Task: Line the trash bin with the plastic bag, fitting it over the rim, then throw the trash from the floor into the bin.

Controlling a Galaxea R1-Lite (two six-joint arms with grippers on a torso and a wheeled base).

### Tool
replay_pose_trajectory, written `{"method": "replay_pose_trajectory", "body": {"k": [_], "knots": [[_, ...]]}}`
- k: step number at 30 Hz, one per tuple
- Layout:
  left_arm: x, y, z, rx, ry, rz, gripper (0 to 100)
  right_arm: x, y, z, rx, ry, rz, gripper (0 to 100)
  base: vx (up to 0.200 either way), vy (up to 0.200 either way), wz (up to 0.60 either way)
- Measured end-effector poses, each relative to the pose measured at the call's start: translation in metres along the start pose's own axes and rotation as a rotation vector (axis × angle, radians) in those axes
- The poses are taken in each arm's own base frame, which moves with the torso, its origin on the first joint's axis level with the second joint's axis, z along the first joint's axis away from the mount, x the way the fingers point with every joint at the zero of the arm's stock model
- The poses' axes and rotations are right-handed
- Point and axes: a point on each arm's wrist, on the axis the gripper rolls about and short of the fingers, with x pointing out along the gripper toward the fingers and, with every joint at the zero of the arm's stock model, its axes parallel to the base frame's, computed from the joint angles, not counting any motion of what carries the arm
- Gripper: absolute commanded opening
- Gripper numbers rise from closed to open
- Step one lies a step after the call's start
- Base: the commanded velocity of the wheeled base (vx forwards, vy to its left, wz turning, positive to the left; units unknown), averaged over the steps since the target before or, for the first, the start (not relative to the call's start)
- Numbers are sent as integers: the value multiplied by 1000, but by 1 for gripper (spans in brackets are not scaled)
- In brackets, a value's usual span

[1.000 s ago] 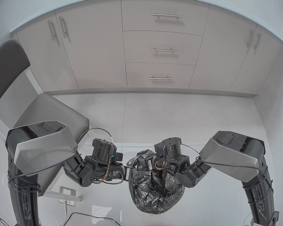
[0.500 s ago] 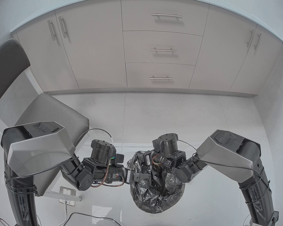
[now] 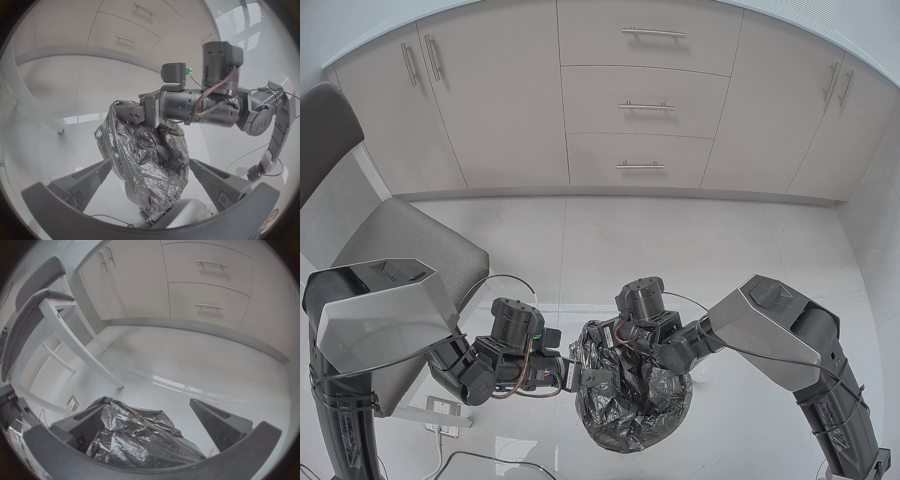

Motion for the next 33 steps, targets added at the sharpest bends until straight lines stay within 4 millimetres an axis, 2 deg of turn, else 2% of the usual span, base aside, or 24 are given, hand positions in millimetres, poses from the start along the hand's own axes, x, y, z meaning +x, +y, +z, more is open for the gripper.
{"method": "replay_pose_trajectory", "body": {"k": [8,21,27,33], "knots": [[-1,2,-3,-3,8,5,100,4,7,-3,-18,102,38,100,0,0,0],[-5,2,-11,-16,31,14,100,-5,8,3,23,95,46,100,0,0,0],[-11,5,-10,-15,0,73,100,-31,2,2,54,97,86,100,0,0,0],[-16,11,-7,-11,-31,139,100,-72,-23,-10,87,117,162,100,0,0,0]]}}
